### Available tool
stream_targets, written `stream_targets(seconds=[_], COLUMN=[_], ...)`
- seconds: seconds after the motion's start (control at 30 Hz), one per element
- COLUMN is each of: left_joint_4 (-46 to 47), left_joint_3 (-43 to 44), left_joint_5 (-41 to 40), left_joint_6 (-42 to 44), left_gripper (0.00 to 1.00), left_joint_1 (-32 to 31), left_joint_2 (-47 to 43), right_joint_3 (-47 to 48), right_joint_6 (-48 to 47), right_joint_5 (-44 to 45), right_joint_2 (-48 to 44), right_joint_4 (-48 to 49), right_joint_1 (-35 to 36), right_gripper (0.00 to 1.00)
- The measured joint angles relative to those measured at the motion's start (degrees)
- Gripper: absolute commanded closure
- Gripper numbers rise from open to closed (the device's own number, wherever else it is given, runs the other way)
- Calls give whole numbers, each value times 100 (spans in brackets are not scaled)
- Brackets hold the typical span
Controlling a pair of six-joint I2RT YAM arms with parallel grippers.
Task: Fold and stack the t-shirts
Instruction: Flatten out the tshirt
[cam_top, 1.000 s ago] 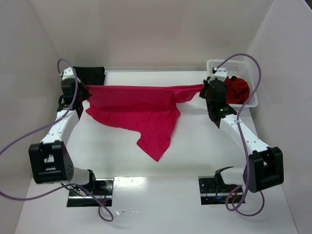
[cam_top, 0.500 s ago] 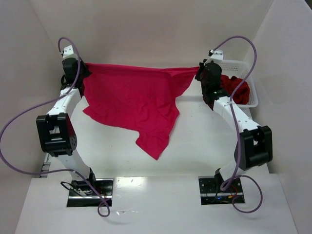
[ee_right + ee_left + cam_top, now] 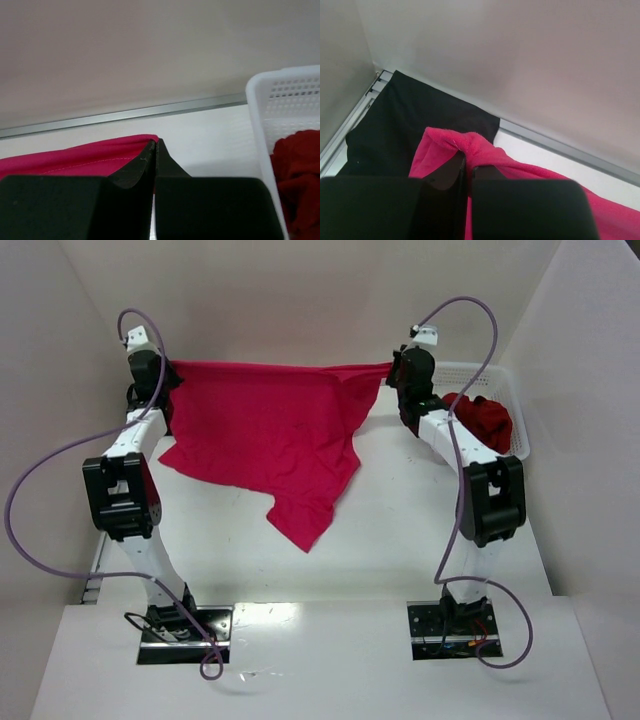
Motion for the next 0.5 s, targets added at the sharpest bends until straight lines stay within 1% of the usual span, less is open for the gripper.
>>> stream_targets(seconds=[0.1, 0.23, 0.4, 0.5], left_joint_4=[17, -4, -7, -181], left_joint_3=[273, 319, 315, 275], left_joint_5=[4, 13, 262, 538], left_joint_6=[-4, -24, -17, 24], left_gripper=[100, 100, 100, 100], left_joint_1=[55, 74, 79, 79], left_joint_2=[282, 442, 341, 7], right_joint_3=[435, 885, 1102, 1152], right_joint_6=[31, 70, 70, 17], right_joint_5=[-131, -260, -363, -393], right_joint_2=[490, 1008, 1056, 861], right_joint_4=[-20, -87, -264, -376], right_joint_1=[0, 0, -2, -4], right_gripper=[100, 100, 100, 100])
